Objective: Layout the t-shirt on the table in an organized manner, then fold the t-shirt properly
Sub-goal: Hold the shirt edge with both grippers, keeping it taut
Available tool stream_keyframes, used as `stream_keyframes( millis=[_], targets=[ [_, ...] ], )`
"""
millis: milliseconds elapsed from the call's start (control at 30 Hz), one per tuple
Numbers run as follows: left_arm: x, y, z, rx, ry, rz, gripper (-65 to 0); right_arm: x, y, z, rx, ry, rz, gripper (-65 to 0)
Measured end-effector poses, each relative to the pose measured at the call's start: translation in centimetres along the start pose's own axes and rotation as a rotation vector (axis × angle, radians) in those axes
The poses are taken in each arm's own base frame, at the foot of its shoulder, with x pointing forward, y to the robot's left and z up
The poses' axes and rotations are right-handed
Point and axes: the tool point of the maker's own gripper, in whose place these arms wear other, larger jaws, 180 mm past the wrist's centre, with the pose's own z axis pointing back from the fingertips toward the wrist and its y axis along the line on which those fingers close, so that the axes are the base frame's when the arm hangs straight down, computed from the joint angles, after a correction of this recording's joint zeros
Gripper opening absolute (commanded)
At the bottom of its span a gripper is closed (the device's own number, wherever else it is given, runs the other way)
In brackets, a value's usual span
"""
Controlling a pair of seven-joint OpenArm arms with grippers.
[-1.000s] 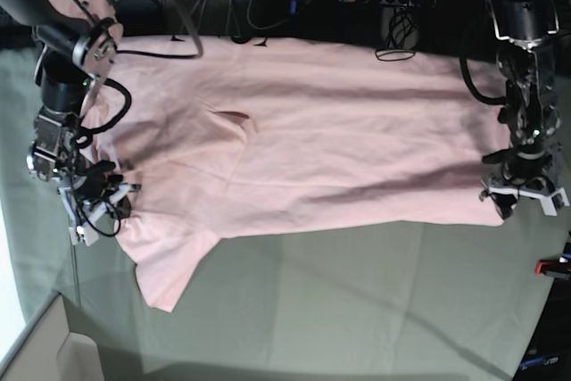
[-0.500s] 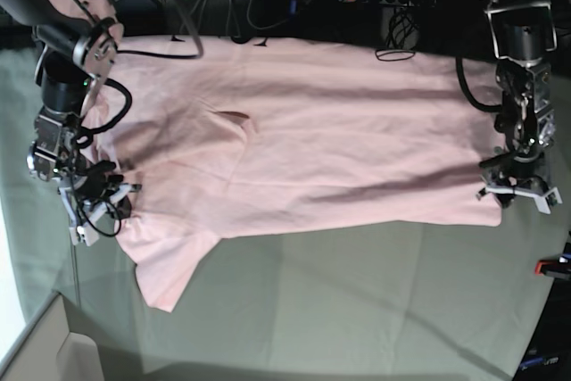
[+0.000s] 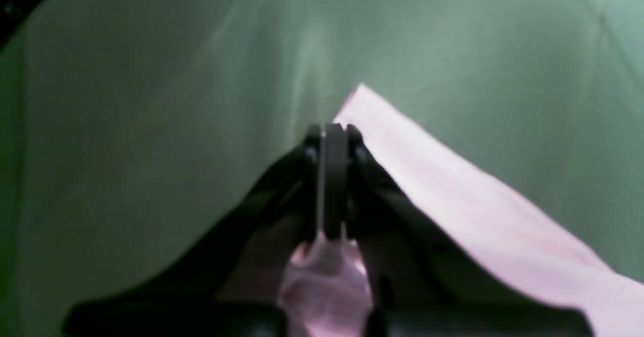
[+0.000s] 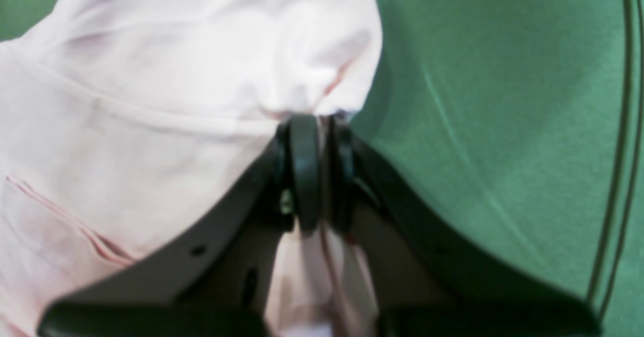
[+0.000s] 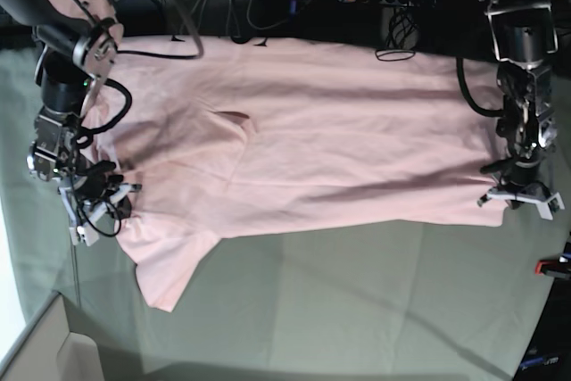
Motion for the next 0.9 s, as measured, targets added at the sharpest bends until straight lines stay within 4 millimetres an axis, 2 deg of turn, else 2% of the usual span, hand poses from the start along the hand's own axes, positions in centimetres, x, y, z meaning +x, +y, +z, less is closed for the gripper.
stream_keyframes(
  millis=[200, 400, 467, 600, 667, 767, 900],
  targets=[
    [0.0, 0.1, 1.4, -0.016, -0.020, -0.029, -65.0, -0.1, -0.2, 0.7, -0.025, -0.001, 0.037, -62.0],
    [-0.1, 0.1, 1.6, -0.016, -0.019, -0.031, -62.4, -0.2, 0.2, 0.7, -0.025, -0.001, 0.048, -61.9],
    [0.0, 0.1, 1.5, -0.015, -0.022, -0.031, -55.9, -0.2, 0.2, 0.7, -0.025, -0.001, 0.047, -61.9],
    [0.1, 0.3, 1.5, -0.010, -0.022, -0.030, -31.6, -0.2, 0.3, 0.7, -0.024, -0.001, 0.049, -61.9],
    [0.2, 0.4, 1.5, -0.009, -0.024, -0.035, -22.5, -0.2, 0.3, 0.7, -0.024, 0.000, 0.049, -61.9],
    [0.0, 0.4, 1.5, -0.007, -0.021, -0.034, -17.0, -0.2, 0.3, 0.7, -0.024, 0.000, 0.049, -61.8],
    [-0.9, 1.2, -0.1, 0.025, 0.023, -0.003, -16.9, -0.2, 0.4, 0.7, -0.023, -0.002, 0.049, -61.8]
  ],
)
